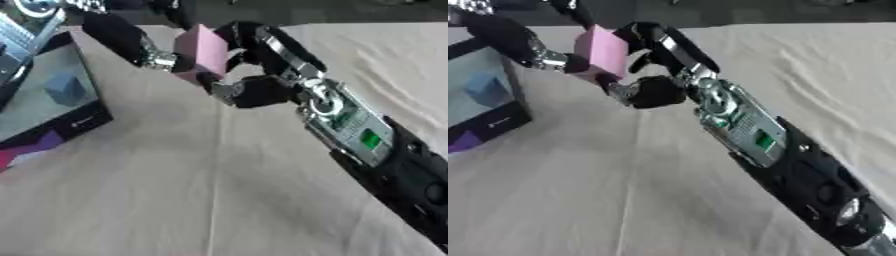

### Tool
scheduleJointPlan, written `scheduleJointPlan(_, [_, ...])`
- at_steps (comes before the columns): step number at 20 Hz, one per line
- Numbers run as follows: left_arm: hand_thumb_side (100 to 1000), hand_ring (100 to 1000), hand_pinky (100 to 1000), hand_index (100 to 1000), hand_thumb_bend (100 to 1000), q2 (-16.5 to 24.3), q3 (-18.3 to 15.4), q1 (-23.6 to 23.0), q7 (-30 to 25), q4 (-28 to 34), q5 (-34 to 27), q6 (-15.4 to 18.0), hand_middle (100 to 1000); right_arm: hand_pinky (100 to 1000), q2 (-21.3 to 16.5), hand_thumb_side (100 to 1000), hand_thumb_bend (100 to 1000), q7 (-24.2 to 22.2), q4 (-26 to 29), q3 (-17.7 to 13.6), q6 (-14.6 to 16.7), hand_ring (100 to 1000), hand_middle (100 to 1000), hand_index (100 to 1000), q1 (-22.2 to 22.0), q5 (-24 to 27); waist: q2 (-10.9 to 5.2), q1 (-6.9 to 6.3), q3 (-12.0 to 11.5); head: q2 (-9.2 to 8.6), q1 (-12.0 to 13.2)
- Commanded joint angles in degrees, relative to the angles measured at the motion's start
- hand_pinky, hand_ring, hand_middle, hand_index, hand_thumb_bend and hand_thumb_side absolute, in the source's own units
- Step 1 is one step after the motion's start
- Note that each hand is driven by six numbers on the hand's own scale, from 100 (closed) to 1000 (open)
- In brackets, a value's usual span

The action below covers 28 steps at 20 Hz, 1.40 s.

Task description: Pick up the objects with one hand, pass them to the other hand, and then place them into the box on the other side of the table.

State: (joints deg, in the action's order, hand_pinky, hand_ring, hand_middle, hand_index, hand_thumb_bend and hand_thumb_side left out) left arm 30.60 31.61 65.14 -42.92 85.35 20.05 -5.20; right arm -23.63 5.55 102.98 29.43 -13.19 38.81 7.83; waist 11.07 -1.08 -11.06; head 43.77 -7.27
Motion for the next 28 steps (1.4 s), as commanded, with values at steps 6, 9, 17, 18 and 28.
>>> scheduleJointPlan(6, [450,868,932,788,422,-0.73,0.40,1.65,-3.07,-0.82,-0.26,1.90,757,621,-0.69,100,270,-0.13,2.64,-0.28,-0.34,732,476,436,1.39,0.42,-1.22,0.35,0.03,0.34,-0.24])
scheduleJointPlan(9, [384,868,936,787,405,-0.86,0.42,1.75,-4.68,-1.29,-0.73,2.67,752,621,-0.75,100,270,-0.02,2.71,-0.24,-0.59,732,476,436,1.42,0.62,-1.19,0.35,0.06,0.34,-0.37])
scheduleJointPlan(17, [262,873,946,773,371,-0.74,0.13,1.77,-7.64,-1.64,-1.57,3.79,748,619,-1.00,100,273,0.20,2.95,-0.29,-1.06,730,476,432,1.46,1.12,-1.03,0.42,0.16,0.34,-0.57])
scheduleJointPlan(18, [249,874,947,773,370,-0.72,0.12,1.78,-8.02,-1.64,-1.67,3.91,749,618,-1.04,100,273,0.21,2.98,-0.29,-1.10,730,476,430,1.46,1.13,-1.03,0.45,0.18,0.34,-0.59])
scheduleJointPlan(28, [383,848,931,743,174,-1.75,-0.08,1.67,-1.67,-1.17,-2.64,0.87,697,618,-1.14,100,243,-0.24,2.94,-0.25,-1.05,729,476,425,1.41,0.81,-1.03,0.56,0.30,-0.43,-0.60])
